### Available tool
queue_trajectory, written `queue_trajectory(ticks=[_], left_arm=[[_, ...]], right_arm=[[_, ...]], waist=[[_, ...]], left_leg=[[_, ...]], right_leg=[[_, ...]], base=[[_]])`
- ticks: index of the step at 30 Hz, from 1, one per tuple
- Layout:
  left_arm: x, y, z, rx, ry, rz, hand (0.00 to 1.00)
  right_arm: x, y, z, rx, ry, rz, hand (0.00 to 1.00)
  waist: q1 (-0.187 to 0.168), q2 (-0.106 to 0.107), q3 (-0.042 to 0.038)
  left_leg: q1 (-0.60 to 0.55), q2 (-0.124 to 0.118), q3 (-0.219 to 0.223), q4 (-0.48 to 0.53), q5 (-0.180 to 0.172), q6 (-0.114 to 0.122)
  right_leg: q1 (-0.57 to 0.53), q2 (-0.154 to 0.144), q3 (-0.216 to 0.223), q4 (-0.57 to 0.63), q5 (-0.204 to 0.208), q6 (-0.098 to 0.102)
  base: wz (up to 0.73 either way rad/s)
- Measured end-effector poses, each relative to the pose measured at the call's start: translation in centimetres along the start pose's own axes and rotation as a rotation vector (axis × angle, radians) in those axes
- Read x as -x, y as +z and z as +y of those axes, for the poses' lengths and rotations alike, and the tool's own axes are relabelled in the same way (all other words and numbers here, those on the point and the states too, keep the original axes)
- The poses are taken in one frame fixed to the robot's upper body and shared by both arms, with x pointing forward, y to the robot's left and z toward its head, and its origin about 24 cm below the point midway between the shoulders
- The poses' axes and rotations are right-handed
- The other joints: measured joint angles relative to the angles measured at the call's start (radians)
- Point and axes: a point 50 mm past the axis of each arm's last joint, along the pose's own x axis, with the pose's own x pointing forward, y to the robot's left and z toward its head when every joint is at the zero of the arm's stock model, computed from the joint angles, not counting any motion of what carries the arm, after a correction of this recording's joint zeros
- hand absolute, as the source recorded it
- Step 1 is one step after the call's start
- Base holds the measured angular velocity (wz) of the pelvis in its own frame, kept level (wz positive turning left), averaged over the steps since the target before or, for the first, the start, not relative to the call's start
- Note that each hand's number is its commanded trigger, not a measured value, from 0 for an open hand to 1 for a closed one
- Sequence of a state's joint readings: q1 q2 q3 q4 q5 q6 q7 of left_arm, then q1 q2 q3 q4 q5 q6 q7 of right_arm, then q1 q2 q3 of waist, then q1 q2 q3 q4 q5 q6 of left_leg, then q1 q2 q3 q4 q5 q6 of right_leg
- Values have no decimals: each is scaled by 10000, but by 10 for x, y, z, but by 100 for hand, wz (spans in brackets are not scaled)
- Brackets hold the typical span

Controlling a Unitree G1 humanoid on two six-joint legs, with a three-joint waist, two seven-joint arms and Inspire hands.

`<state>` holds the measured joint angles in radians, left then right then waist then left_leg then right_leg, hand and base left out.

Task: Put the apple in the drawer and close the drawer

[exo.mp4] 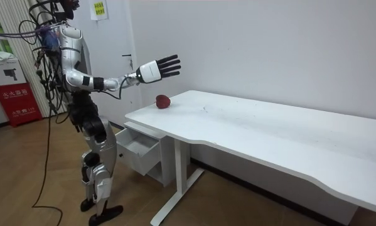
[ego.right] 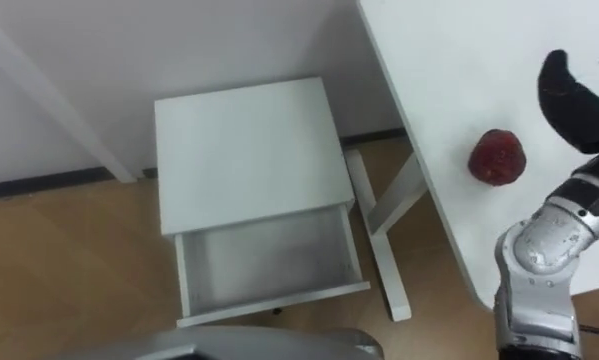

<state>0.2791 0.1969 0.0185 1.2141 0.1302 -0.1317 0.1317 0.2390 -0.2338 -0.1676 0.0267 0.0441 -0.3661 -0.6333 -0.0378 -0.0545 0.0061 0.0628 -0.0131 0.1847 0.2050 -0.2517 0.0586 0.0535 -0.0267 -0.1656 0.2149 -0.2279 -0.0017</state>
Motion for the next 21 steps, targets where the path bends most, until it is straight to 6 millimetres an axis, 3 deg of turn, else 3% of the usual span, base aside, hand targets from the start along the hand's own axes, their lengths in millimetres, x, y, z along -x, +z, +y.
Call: queue_trajectory(ticks=[5, 9, 12, 21], left_arm=[[0, 2, 1, -79, -112, -120, 0], [-1, 7, -1, -296, -205, -272, 0], [-1, 5, -1, -323, -228, -224, 0], [-1, 4, -1, -449, -270, -40, 0]], right_arm=[[10, -15, 6, 463, 1264, 707, 0], [14, -21, 8, 693, 1901, 953, 0], [21, -25, 11, 786, 2399, 1166, 0], [32, -39, 9, 1425, 3258, 1817, 0]], waist=[[-56, 64, -6], [-69, 319, -64], [-81, 473, -53], [-88, 488, -75]], left_leg=[[-4, -6, -59, 6, 0, 0], [29, -13, -42, 2, 0, 1], [156, 8, -6, -11, 0, 0], [147, 7, 26, 16, 1, 1]], right_leg=[[159, -45, -55, -148, 94, 32], [168, -48, -4, -140, 101, 39], [207, -37, -6, -127, 101, 37], [167, -54, -23, -50, 110, 24]], base=[[4], [-2], [-4], [0]])
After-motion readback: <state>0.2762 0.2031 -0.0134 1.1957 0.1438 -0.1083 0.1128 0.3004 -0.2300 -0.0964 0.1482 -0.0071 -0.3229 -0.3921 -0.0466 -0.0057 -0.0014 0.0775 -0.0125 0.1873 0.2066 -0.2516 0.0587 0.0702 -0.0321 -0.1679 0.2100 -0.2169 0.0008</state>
